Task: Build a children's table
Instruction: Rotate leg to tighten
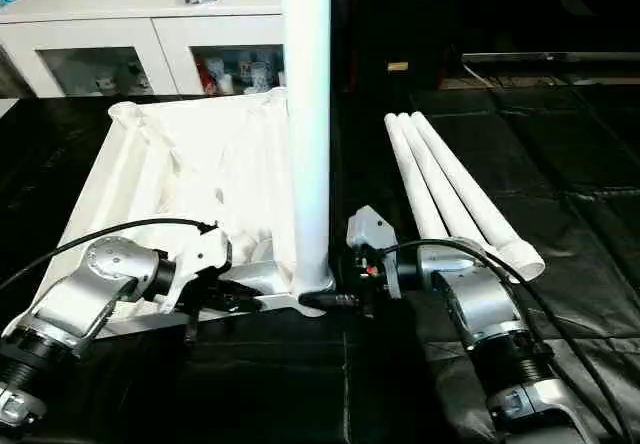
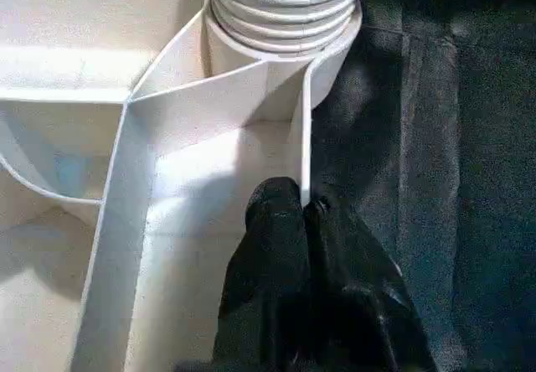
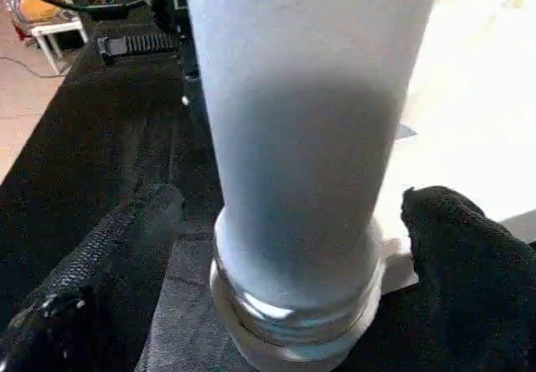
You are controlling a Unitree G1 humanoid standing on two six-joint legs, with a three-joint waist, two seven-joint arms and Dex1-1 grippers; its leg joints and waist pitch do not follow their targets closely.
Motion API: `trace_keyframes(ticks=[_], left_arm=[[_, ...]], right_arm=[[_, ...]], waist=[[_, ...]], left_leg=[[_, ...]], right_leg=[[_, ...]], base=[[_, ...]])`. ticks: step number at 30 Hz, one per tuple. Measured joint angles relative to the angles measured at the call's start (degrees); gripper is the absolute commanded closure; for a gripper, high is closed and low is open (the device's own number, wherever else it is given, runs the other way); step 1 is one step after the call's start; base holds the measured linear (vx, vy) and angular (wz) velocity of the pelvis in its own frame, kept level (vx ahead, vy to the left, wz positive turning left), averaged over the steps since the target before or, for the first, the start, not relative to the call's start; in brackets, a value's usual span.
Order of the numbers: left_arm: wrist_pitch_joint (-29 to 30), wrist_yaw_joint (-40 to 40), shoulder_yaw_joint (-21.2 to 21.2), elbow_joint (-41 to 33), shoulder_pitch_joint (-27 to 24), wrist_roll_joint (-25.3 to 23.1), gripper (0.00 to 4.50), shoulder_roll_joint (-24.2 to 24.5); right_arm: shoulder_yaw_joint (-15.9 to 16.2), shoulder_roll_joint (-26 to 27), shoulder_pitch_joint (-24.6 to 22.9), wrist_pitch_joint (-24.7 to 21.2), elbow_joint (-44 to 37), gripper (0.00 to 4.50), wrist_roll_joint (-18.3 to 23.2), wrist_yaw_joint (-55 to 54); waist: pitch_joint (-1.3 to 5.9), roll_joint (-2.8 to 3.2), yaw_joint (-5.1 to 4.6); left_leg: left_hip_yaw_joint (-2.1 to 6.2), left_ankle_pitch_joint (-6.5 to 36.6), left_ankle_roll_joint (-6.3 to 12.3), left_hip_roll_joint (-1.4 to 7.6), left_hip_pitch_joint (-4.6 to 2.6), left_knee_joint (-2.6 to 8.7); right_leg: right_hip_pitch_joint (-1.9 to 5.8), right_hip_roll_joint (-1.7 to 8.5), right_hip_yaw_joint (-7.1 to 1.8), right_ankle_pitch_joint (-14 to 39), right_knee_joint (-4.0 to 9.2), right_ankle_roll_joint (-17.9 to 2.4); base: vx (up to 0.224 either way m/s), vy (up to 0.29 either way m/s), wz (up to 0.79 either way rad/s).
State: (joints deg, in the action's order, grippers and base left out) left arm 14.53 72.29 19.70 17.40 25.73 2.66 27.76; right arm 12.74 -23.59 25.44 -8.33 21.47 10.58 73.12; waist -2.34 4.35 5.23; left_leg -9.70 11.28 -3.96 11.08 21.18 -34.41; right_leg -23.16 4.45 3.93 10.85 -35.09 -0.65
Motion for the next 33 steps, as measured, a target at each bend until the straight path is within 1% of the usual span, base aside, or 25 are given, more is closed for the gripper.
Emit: trace_keyframes(ticks=[3, 4, 5, 9, 10, 12, 13, 15, 17, 21, 26, 28, 31, 32, 33], left_arm=[[-0.1, 0.0, 0.0, 0.0, 0.0, 0.0, 4.5, 0.0], [-0.1, 0.0, 0.0, 0.0, 0.0, 0.0, 4.5, 0.0], [-0.1, 0.0, 0.0, 0.0, 0.0, 0.0, 4.5, 0.0], [-0.3, 0.0, 0.1, 0.0, 0.0, 0.0, 4.5, 0.1], [-0.4, 0.0, 0.1, 0.0, 0.0, 0.0, 4.5, 0.1], [-0.5, 0.0, 0.1, 0.0, 0.0, 0.0, 4.5, 0.1], [-0.6, 0.1, 0.2, 0.0, 0.0, 0.0, 4.5, 0.2], [-0.8, 0.1, 0.3, 0.0, -0.1, 0.0, 4.5, 0.2], [-0.8, 0.1, 0.3, 0.0, -0.1, 0.0, 4.5, 0.3], [-0.8, 0.1, 0.3, 0.0, -0.1, 0.0, 4.5, 0.3], [-0.7, 0.0, 0.2, 0.0, -0.2, 0.0, 4.5, 0.3], [0.5, -1.4, -0.2, 0.0, -0.2, 0.0, 4.5, -0.9], [1.8, -3.8, -0.6, 0.1, -0.2, -0.1, 4.5, -2.1], [2.9, -5.0, -1.0, 0.1, -0.2, -0.1, 4.5, -2.8], [4.5, -7.2, -1.8, 0.1, -0.2, -0.2, 4.5, -3.8]], right_arm=[[0.1, 0.0, 0.0, -0.1, 0.4, 0.49, 0.0, 0.0], [0.1, 0.1, 0.0, -0.1, 0.9, 0.63, 0.0, 0.0], [0.1, 0.1, 0.0, -0.1, 1.4, 0.63, -0.1, -0.1], [0.2, 0.4, 0.1, -0.1, 1.9, 0.94, -0.2, -0.1], [0.3, 0.5, 0.1, -0.1, 1.9, 0.94, -0.2, -0.1], [0.4, 0.5, 0.1, -0.1, 2.0, 1.25, -0.2, -0.2], [0.4, 0.5, 0.2, -0.1, 2.2, 1.25, -0.2, -0.3], [0.5, 0.5, 0.4, -0.1, 2.4, 1.49, -0.2, -0.2], [0.6, 0.6, 0.5, -0.1, 2.4, 1.64, -0.2, -0.2], [0.6, 0.7, 0.5, -0.1, 2.5, 1.77, -0.2, -0.2], [0.6, 0.8, 0.4, -0.1, 2.5, 1.82, -0.2, -0.3], [0.1, 1.5, -0.3, -0.3, 2.2, 1.83, -0.1, -1.9], [-0.9, 2.5, -0.9, -0.9, 2.2, 1.83, -0.2, -4.8], [-1.4, 3.2, -1.2, -1.3, 2.2, 1.83, -0.3, -6.7], [-2.7, 4.8, -1.5, -1.9, 2.2, 1.83, -0.7, -10.2]], waist=[[0.0, 0.0, 0.01], [0.0, 0.0, 0.01], [0.0, 0.0, 0.01], [0.0, 0.0, 0.03], [0.0, 0.0, 0.03], [0.0, 0.0, 0.03], [0.0, 0.0, 0.03], [0.0, -0.01, 0.06], [0.0, 0.0, 0.05], [0.0, -0.01, 0.04], [0.01, -0.01, 0.06], [0.02, -0.03, 0.12], [0.04, -0.07, -0.14], [0.04, -0.07, -0.22], [0.04, -0.07, -0.47]], left_leg=[[0.0, 0.0, 0.0, 0.0, 0.0, -0.01], [0.0, 0.0, 0.0, 0.0, 0.0, -0.01], [0.0, 0.0, 0.0, 0.0, 0.0, -0.01], [0.0, 0.0, 0.0, 0.0, 0.0, -0.01], [0.0, 0.0, 0.0, 0.0, 0.01, -0.01], [0.0, 0.0, 0.0, 0.0, 0.01, -0.01], [0.0, 0.0, 0.0, 0.0, 0.01, -0.01], [0.0, 0.0, 0.0, 0.0, 0.0, -0.01], [0.0, 0.0, 0.0, 0.0, 0.0, -0.02], [0.0, 0.0, 0.0, 0.0, 0.0, -0.03], [0.0, 0.0, 0.0, 0.0, 0.0, -0.03], [0.0, 0.0, 0.0, 0.0, -0.03, -0.04], [0.0, 0.0, 0.0, -0.01, -0.09, -0.08], [0.0, 0.0, 0.0, -0.01, -0.1, -0.06], [-0.02, 0.0, -0.02, -0.01, -0.11, -0.07]], right_leg=[[0.0, 0.0, 0.0, 0.0, 0.0, 0.0], [0.0, 0.0, 0.0, 0.0, 0.0, 0.0], [0.0, 0.0, 0.0, 0.0, 0.0, 0.0], [0.0, 0.0, 0.0, 0.0, -0.01, 0.0], [0.0, 0.0, 0.0, 0.0, -0.01, 0.0], [0.0, 0.0, 0.0, 0.0, -0.01, 0.0], [0.0, 0.0, 0.0, 0.0, -0.01, 0.0], [0.0, 0.0, 0.0, 0.0, -0.02, 0.0], [0.0, 0.0, 0.0, 0.0, -0.02, 0.0], [0.0, 0.0, 0.0, 0.0, -0.03, 0.0], [0.0, 0.0, 0.0, 0.0, -0.03, 0.0], [0.03, 0.0, -0.01, 0.0, -0.04, 0.0], [0.09, 0.0, -0.03, 0.0, -0.1, 0.0], [0.12, 0.0, -0.04, 0.0, -0.09, -0.1], [0.13, 0.0, -0.08, 0.0, -0.14, -0.1]], base=[[0.0, 0.0, 0.0], [0.0, 0.0, 0.0], [0.0, 0.0, 0.0], [0.0, 0.0, 0.0], [0.0, 0.0, 0.0], [0.0, 0.0, 0.0], [0.0, 0.0, 0.0], [0.0, 0.0, 0.0], [0.0, 0.0, 0.0], [0.0, 0.0, 0.0], [0.0, 0.0, 0.0], [0.0, 0.0, 0.0], [0.0, 0.0, 0.0], [0.0, 0.0, 0.0], [0.0, 0.0, 0.0]])
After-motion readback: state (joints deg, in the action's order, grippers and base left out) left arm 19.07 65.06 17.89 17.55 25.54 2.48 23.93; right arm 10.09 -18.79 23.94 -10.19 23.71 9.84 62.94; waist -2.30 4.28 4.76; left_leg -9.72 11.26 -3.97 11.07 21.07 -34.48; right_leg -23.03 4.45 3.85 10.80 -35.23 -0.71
